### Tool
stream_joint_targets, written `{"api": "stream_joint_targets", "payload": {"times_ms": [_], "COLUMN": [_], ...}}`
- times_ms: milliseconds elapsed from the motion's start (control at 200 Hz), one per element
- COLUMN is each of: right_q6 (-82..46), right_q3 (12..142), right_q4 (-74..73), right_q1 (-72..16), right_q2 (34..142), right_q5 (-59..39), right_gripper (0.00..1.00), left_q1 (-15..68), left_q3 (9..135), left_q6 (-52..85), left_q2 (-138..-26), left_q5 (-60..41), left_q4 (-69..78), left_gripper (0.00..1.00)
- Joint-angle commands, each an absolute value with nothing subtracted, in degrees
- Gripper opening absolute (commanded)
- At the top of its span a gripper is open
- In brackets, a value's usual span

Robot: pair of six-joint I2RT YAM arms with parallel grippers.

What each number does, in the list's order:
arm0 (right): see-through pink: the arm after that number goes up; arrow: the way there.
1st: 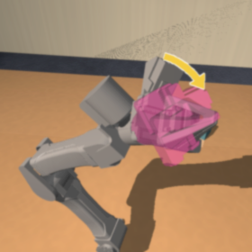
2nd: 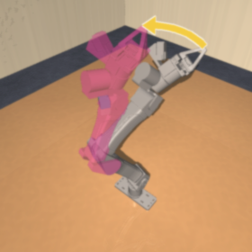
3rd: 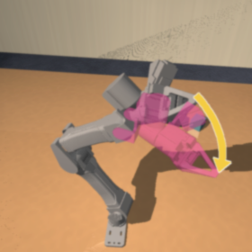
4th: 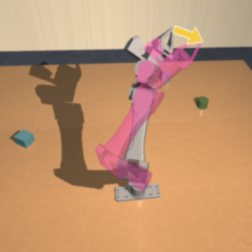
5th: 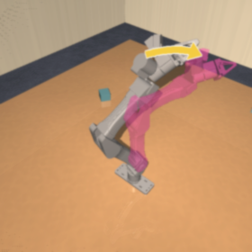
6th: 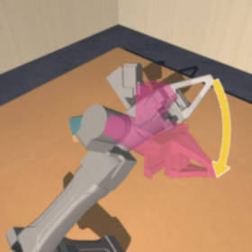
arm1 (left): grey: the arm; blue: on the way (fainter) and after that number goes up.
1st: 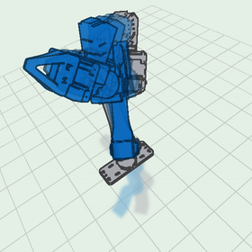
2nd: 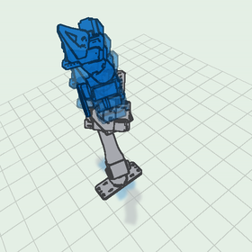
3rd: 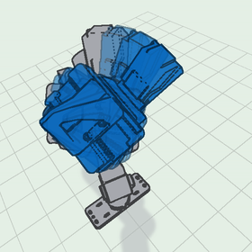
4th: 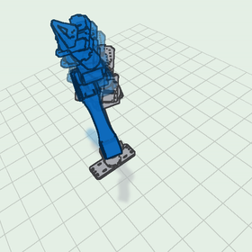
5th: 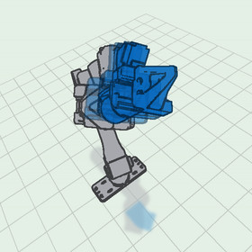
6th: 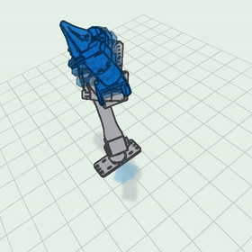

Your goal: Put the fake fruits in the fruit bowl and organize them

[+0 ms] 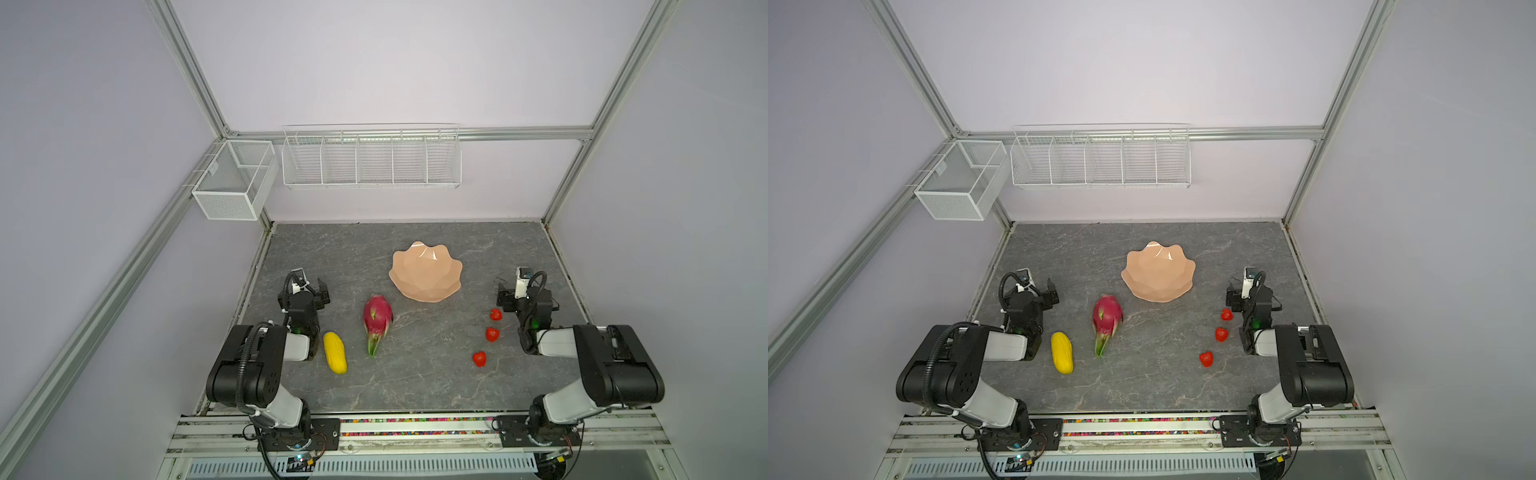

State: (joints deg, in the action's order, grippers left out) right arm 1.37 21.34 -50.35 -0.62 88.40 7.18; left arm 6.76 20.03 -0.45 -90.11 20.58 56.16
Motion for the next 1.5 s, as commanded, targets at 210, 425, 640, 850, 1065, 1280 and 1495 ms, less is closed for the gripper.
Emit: {"api": "stream_joint_targets", "payload": {"times_ms": [210,425,640,850,1065,1280,1495], "right_q6": [2.03,2.02,1.96,-1.82,-8.50,-15.85,-19.15], "right_q3": [21.97,22.05,21.66,23.53,34.58,32.27,30.29], "right_q4": [-50.25,-50.19,-50.90,-32.56,-1.70,9.00,8.62], "right_q1": [-0.51,-0.41,-0.44,-1.76,-10.47,-26.33,-42.22], "right_q2": [88.04,87.98,87.84,66.84,54.29,45.91,45.54], "right_q5": [6.33,6.15,6.56,15.19,8.16,-3.93,-5.52], "right_gripper": [0.88,0.89,0.88,0.88,0.88,0.88,0.88], "left_q1": [6.68,6.68,6.67,9.81,17.21,29.52,34.98], "left_q3": [21.09,21.04,21.06,19.23,35.29,40.59,40.14], "left_q6": [-0.52,-0.45,-0.46,-0.08,15.72,25.12,25.85], "left_q2": [-89.45,-89.43,-89.39,-73.76,-59.92,-61.85,-63.99], "left_q5": [20.83,20.83,20.98,29.85,21.35,10.65,2.64], "left_q4": [55.90,55.90,55.90,46.52,-4.40,-27.91,-26.28], "left_gripper": [0.99,0.99,0.99,0.99,0.99,0.99,0.99]}}
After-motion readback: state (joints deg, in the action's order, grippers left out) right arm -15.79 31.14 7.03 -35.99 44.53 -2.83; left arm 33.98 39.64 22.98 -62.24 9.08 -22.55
